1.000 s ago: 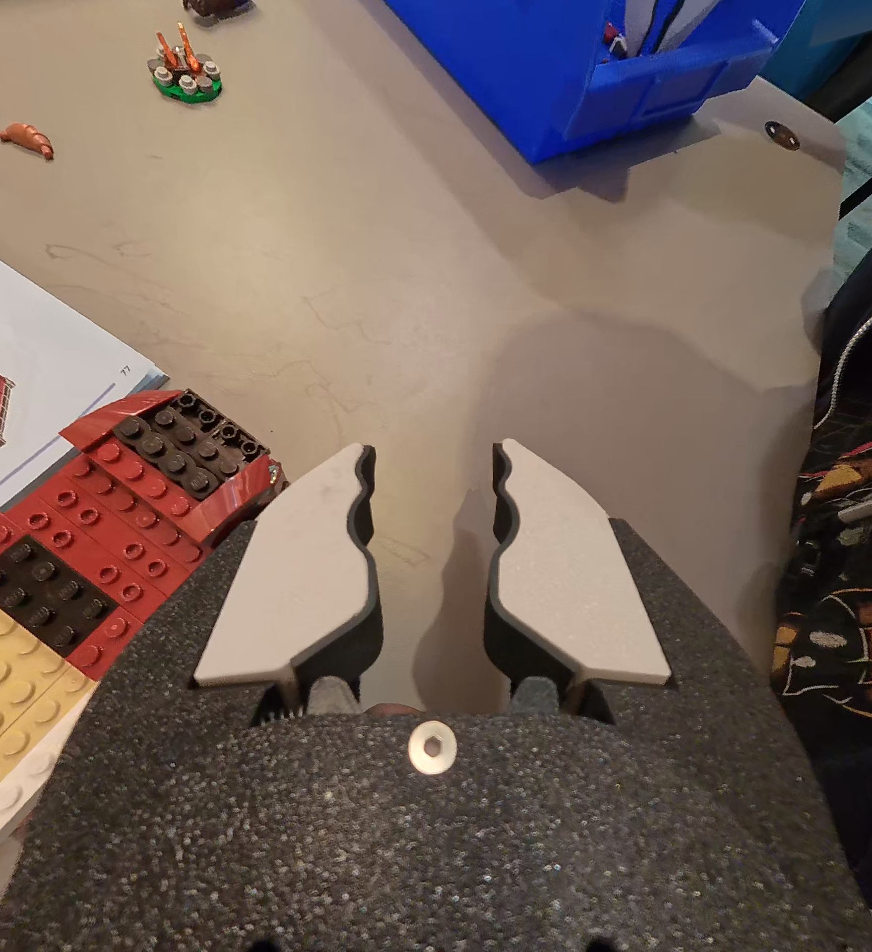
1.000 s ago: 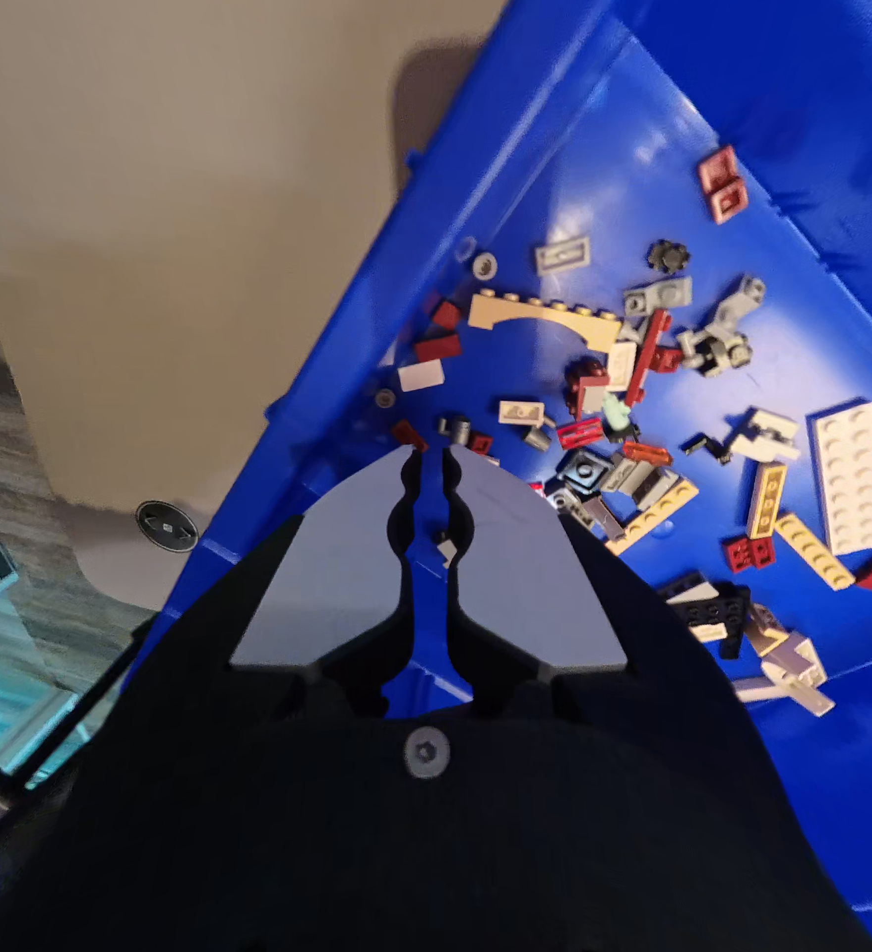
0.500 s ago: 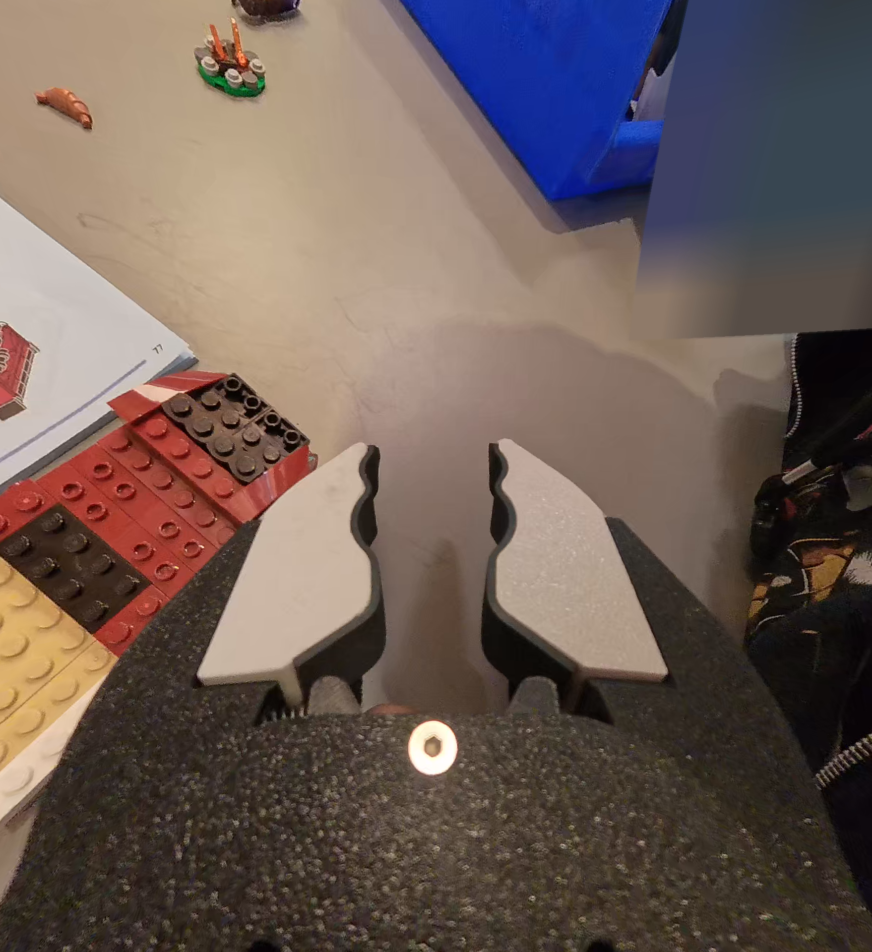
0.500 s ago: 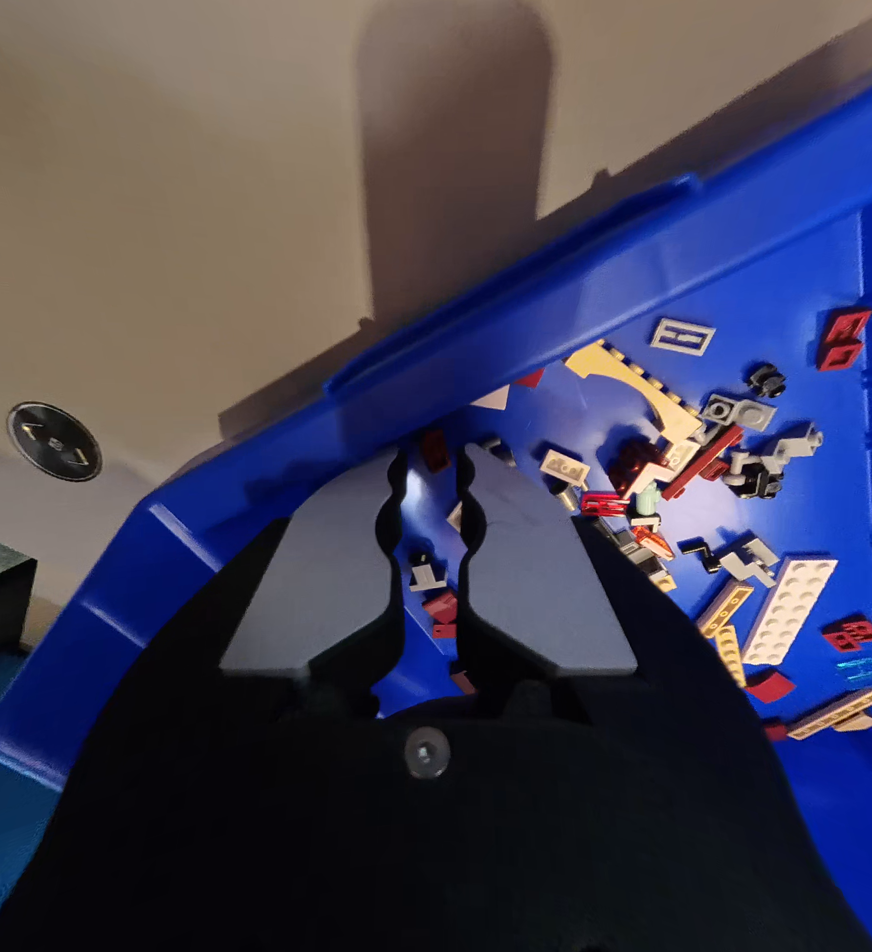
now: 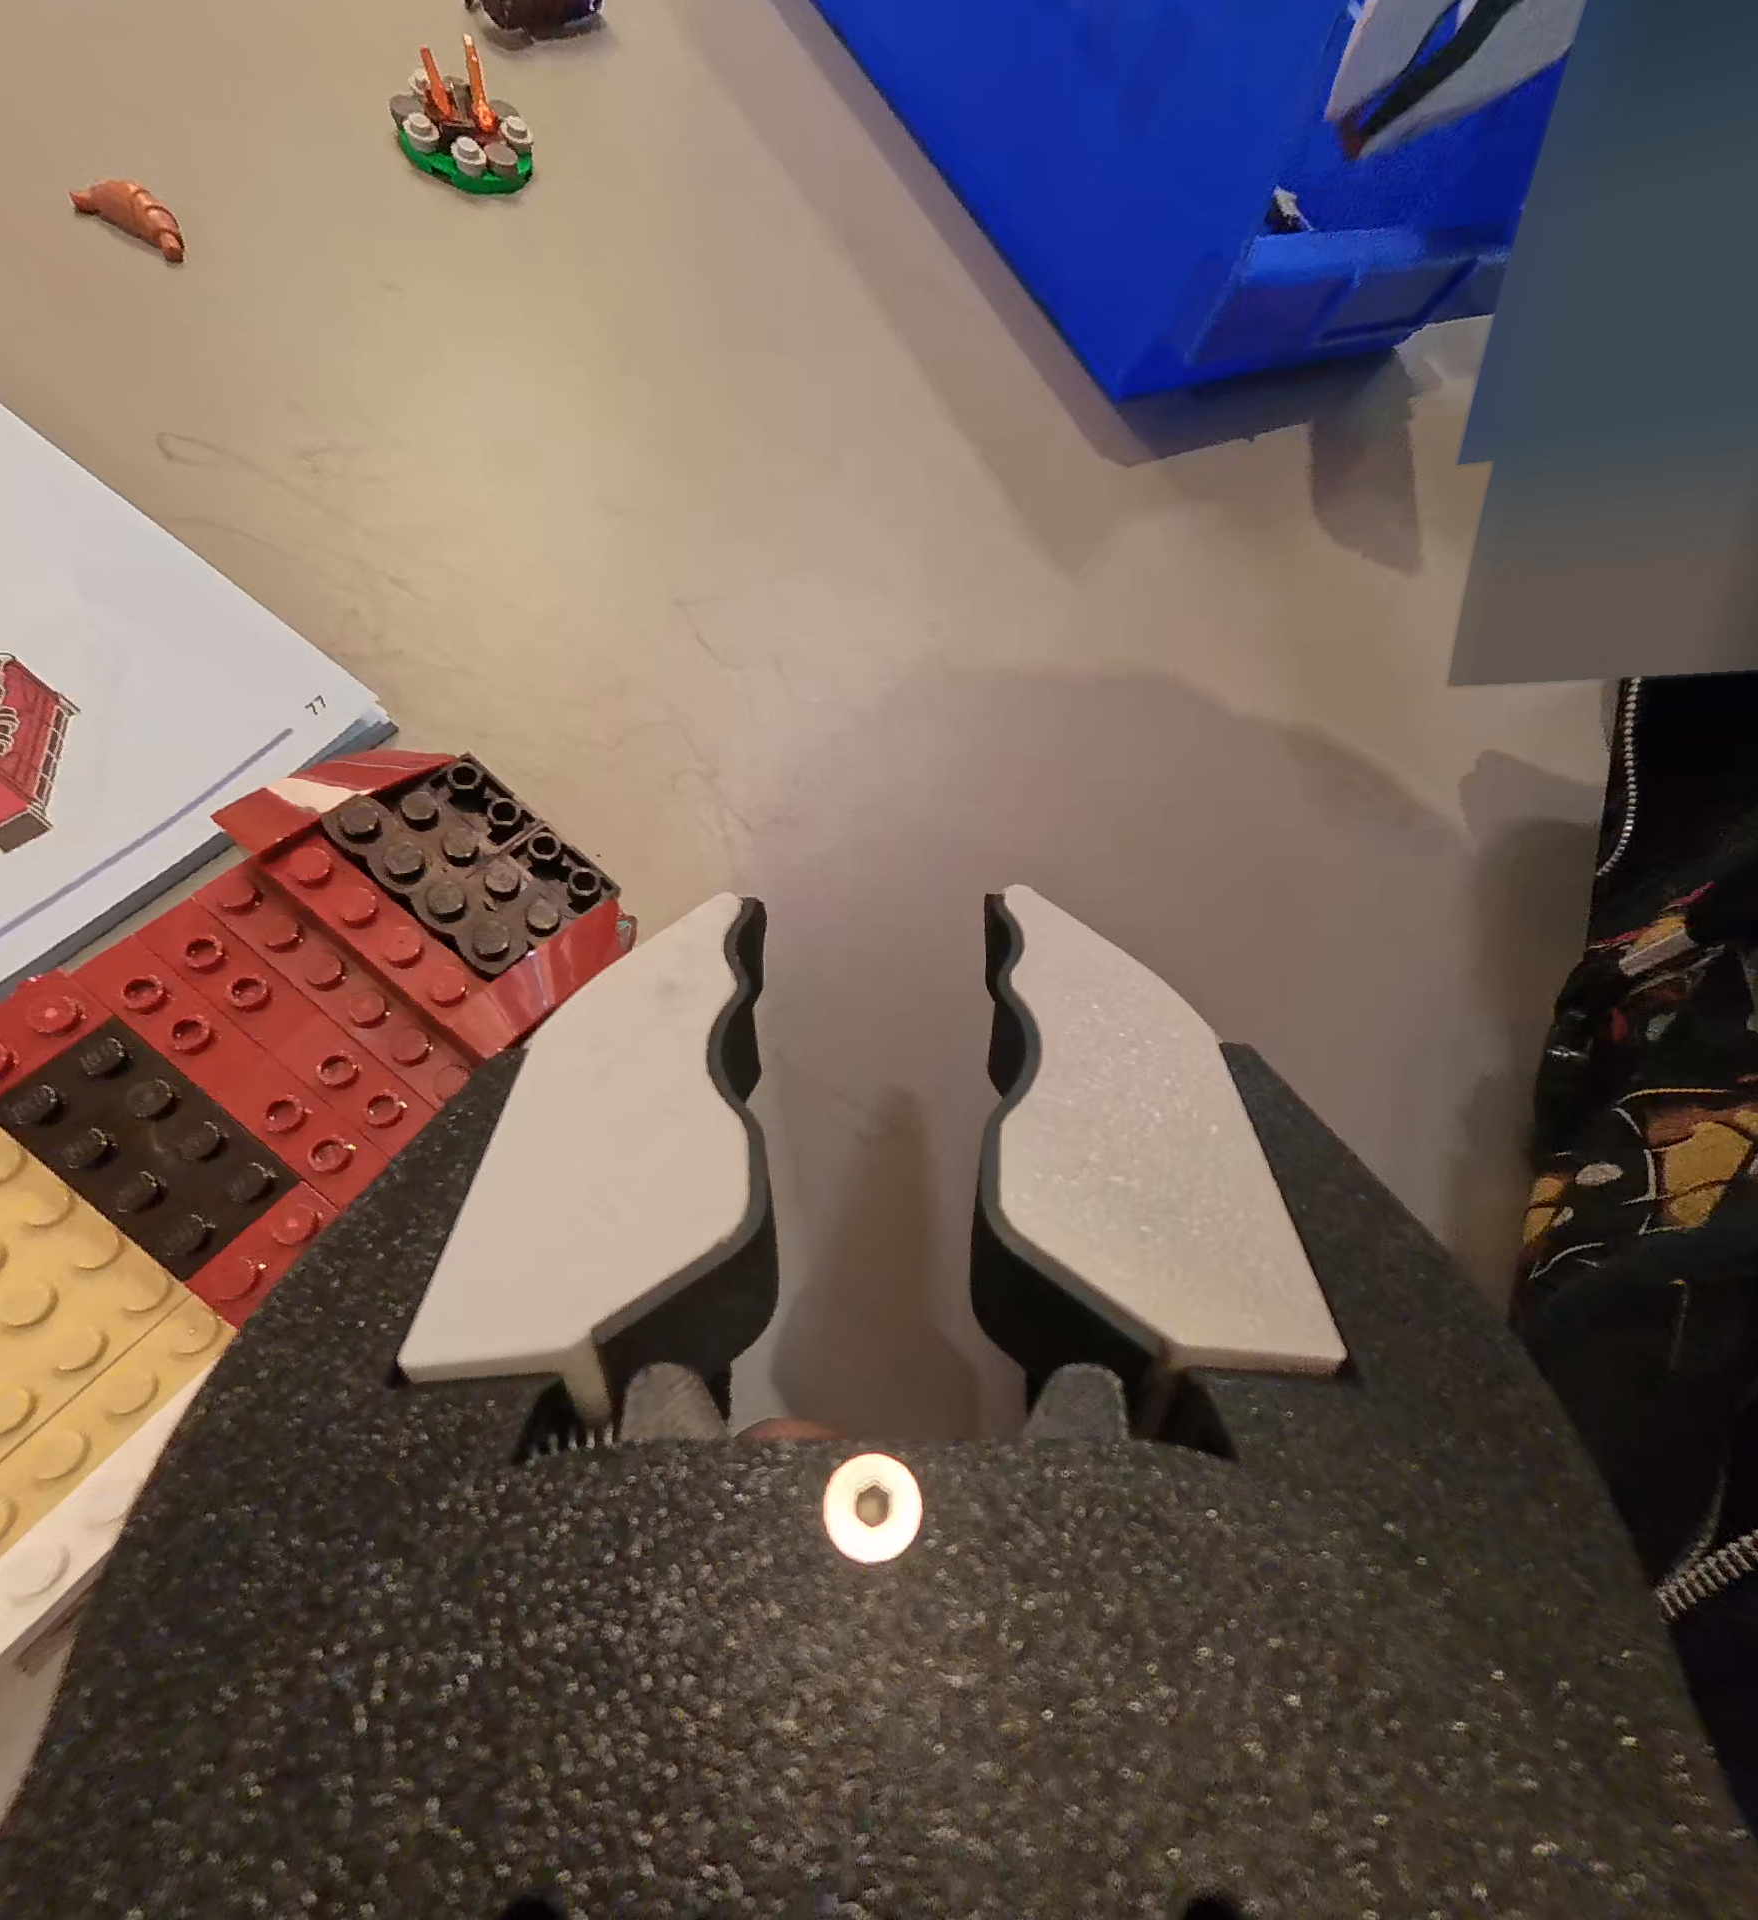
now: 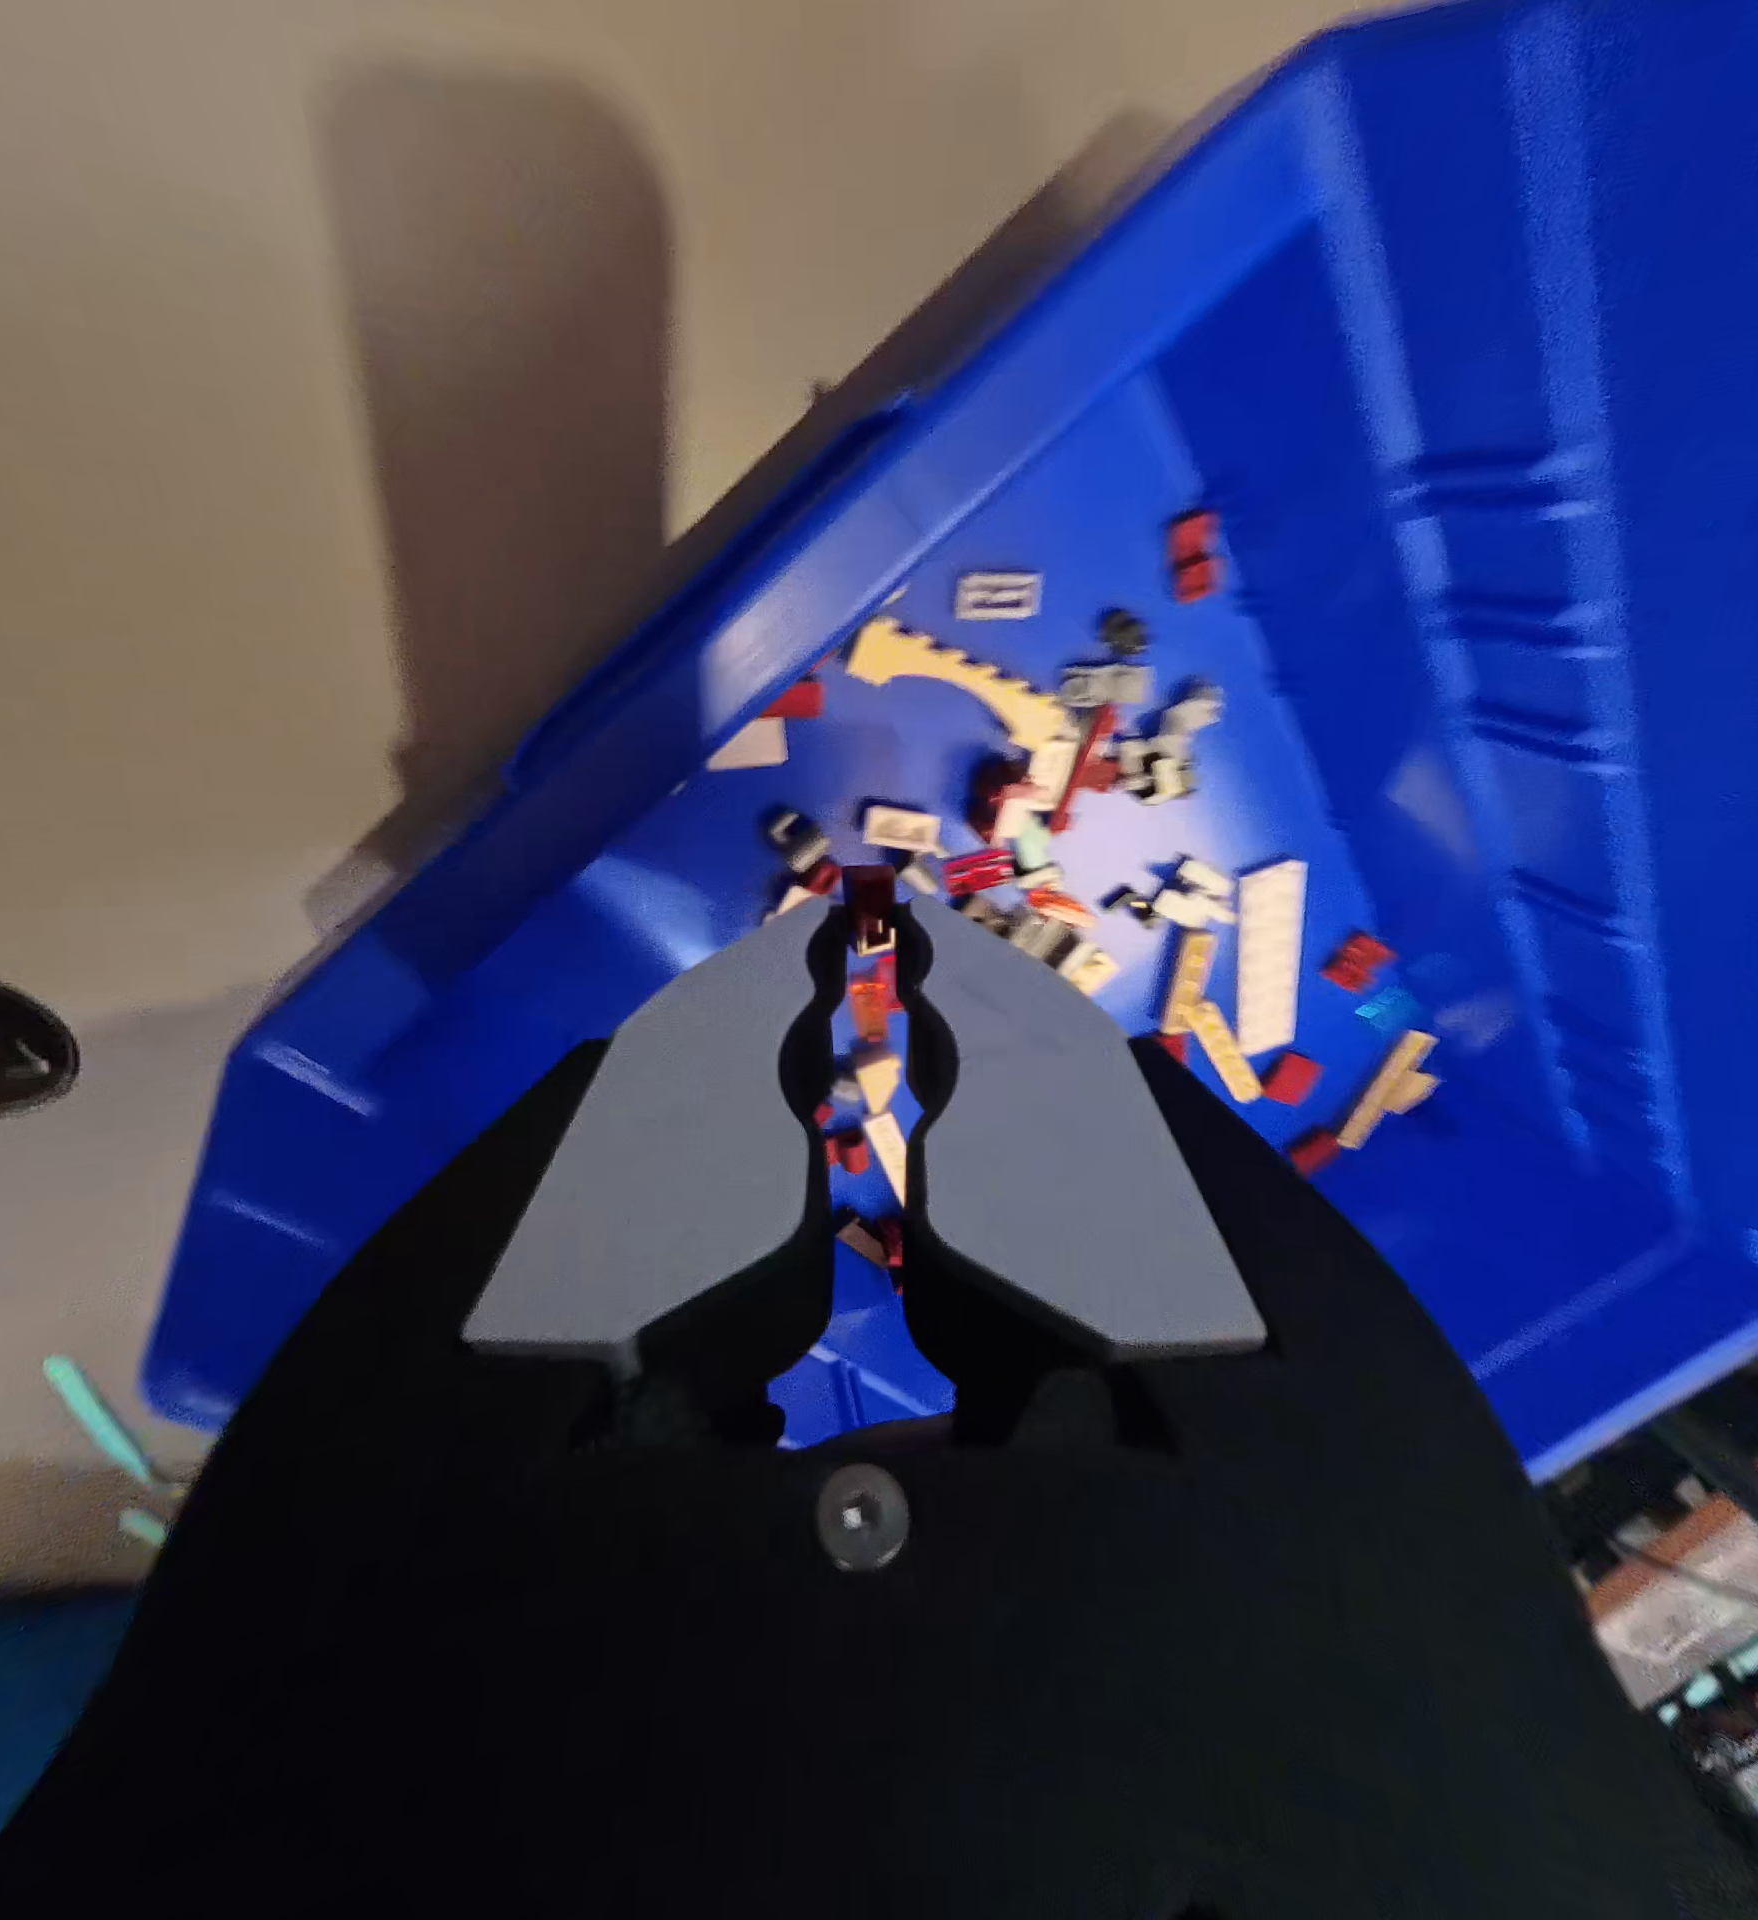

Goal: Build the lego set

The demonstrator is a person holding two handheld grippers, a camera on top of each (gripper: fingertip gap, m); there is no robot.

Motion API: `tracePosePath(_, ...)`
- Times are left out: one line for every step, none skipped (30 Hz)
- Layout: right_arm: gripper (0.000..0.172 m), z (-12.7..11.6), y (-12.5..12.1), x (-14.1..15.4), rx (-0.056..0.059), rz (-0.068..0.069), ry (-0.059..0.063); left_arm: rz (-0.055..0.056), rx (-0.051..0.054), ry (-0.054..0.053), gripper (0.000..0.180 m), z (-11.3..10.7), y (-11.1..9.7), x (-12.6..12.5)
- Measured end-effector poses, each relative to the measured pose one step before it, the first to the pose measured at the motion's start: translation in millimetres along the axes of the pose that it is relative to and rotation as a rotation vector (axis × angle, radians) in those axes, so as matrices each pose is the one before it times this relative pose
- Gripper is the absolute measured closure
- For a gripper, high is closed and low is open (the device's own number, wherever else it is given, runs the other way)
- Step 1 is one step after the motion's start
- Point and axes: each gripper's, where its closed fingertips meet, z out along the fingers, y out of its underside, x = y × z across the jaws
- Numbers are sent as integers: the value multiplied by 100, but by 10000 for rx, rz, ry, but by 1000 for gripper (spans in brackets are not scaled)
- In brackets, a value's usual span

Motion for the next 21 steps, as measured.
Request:
tracePosePath(163, -952, -1013, 533, 283, 249, 490, 40, -30, 21, 139, 28, 43, 65)
tracePosePath(163, -730, -1339, 417, 306, 225, 452, 39, -29, 18, 139, 33, 36, 57)
tracePosePath(163, -414, -1563, 208, 302, 186, 395, 40, -31, 16, 139, 32, 38, 53)
tracePosePath(163, -74, -1746, -7, 325, 162, 350, 37, -32, 13, 139, 31, 40, 51)
tracePosePath(163, 272, -1928, -303, 412, 209, 284, 41, -26, 13, 139, 26, 29, 57)
tracePosePath(163, 605, -1985, -544, 447, 283, 222, 54, -13, -12, 139, 24, 11, 25)
tracePosePath(163, 947, -1811, -604, 381, 316, 246, 68, -4, -90, 139, 34, -18, -52)
tracePosePath(163, 1242, -1552, -607, 311, 279, 277, 66, -35, -117, 139, 48, 28, -64)
tracePosePath(162, 1426, -1303, -563, 251, 239, 279, 88, -10, -128, 139, 18, 21, -43)
tracePosePath(163, 1543, -1092, -402, 180, 319, 291, 97, 48, -177, 139, -34, -44, -84)
tracePosePath(163, 1534, -929, -250, 112, 417, 287, 90, 69, -160, 139, -57, -63, -65)
tracePosePath(163, 1402, -770, -242, 38, 384, 225, 81, 84, -100, 139, -91, -74, -11)
tracePosePath(163, 1211, -621, -250, -30, 307, 155, 49, 100, -84, 139, -118, -80, 1)
tracePosePath(163, 1014, -463, -183, -83, 253, 134, 2, 81, -73, 139, -152, -33, -9)
tracePosePath(163, 843, -287, -46, -117, 203, 164, -39, 37, -32, 139, -157, 70, 38)
tracePosePath(163, 715, -62, 25, -161, 195, 168, -51, 34, 7, 139, -207, 98, 63)
tracePosePath(163, 545, 104, -40, -190, 181, 73, -45, 77, 8, 139, -247, 54, 66)
tracePosePath(163, 295, 154, -156, -127, 113, -26, -48, 36, 4, 139, -244, 110, 24)
tracePosePath(163, 2, 113, -149, -29, 22, -62, -56, 24, 7, 139, -237, 128, -5)
tracePosePath(162, -309, 84, -90, 40, -44, -69, -43, 73, 26, 139, -238, 35, 4)
tracePosePath(161, -530, 129, -4, 54, 7, -101, -31, 117, 41, 139, -248, -47, 15)
